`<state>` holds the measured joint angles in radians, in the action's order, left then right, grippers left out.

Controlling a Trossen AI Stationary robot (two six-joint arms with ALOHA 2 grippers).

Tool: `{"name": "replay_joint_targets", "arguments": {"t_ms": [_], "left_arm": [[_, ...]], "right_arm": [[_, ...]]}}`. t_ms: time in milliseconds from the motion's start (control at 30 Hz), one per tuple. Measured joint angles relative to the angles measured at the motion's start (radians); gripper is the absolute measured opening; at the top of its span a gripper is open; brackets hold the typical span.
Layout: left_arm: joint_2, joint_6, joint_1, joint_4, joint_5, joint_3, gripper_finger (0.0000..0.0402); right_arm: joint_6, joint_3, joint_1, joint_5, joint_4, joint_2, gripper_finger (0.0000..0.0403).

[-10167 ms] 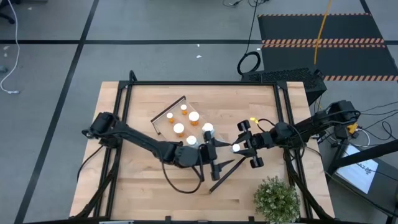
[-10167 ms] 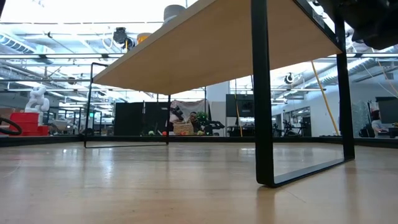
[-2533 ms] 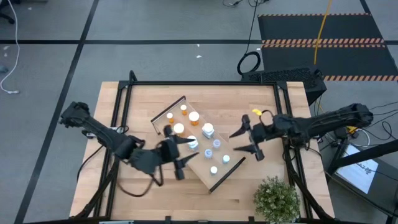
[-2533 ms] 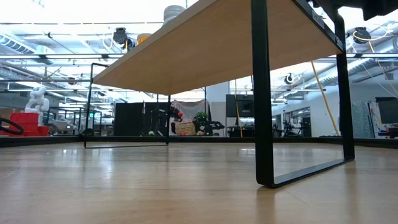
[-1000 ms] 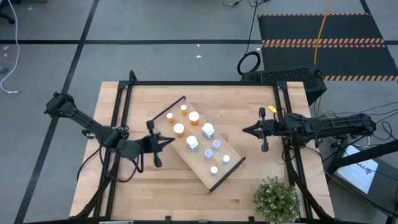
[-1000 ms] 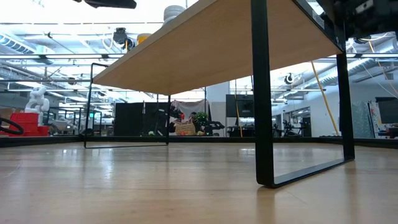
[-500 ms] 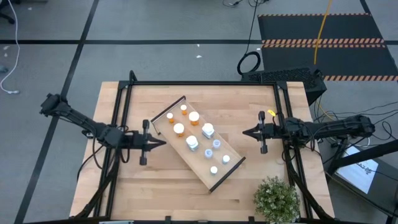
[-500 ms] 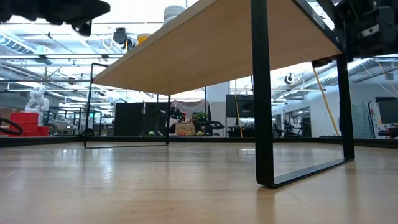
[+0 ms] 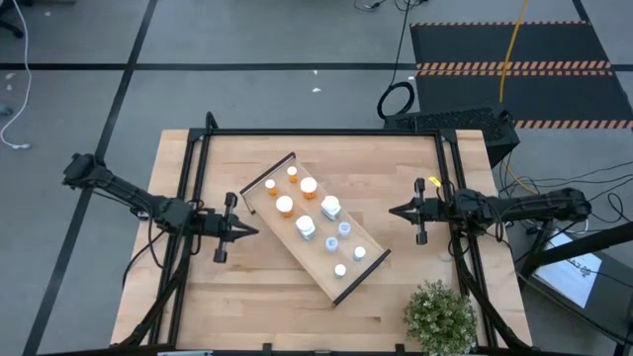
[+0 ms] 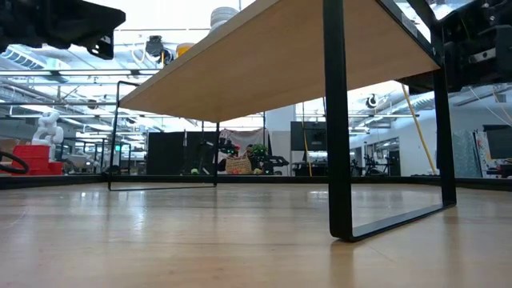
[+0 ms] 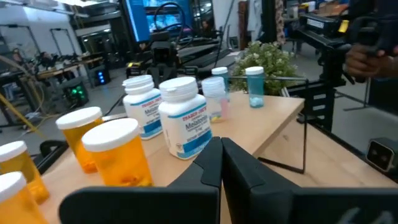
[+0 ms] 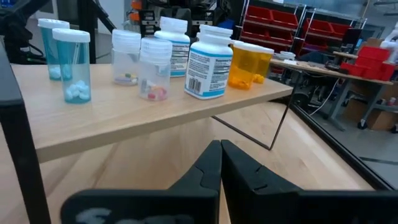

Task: Pick and place medicine bottles onto shelf by color
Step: Return to Home Position

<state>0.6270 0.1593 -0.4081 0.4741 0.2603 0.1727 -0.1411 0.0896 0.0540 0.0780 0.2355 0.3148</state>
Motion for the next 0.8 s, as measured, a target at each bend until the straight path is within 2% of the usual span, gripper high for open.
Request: {"name": "replay_joint_targets", "arguments": {"t_ms": [100, 300, 433, 667, 800], "left_arm": [[0.000, 0.015, 0.013, 0.001, -0.039, -0.008, 0.0004], [-0.015, 0.017, 0.052, 0.002, -0.044, -0.048, 0.0003], [-0.069, 0.019, 0.091, 0.004, -0.048, -0.085, 0.0008], [-0.191, 0.015, 0.136, 0.010, -0.120, -0.155, 0.0005], [-0.243, -0.002, 0.151, -0.036, -0.122, -0.163, 0.0007]], "right_arm": [[0.000, -0.017, 0.000, -0.002, 0.000, -0.022, 0.0000], [0.009, -0.047, 0.000, -0.003, -0.002, -0.067, 0.0000], [0.009, -0.050, 0.000, -0.003, -0.011, -0.084, 0.0000], [0.024, -0.052, 0.000, -0.004, -0.060, -0.127, 0.0000], [0.021, -0.052, 0.000, -0.004, -0.065, -0.167, 0.0000]]}}
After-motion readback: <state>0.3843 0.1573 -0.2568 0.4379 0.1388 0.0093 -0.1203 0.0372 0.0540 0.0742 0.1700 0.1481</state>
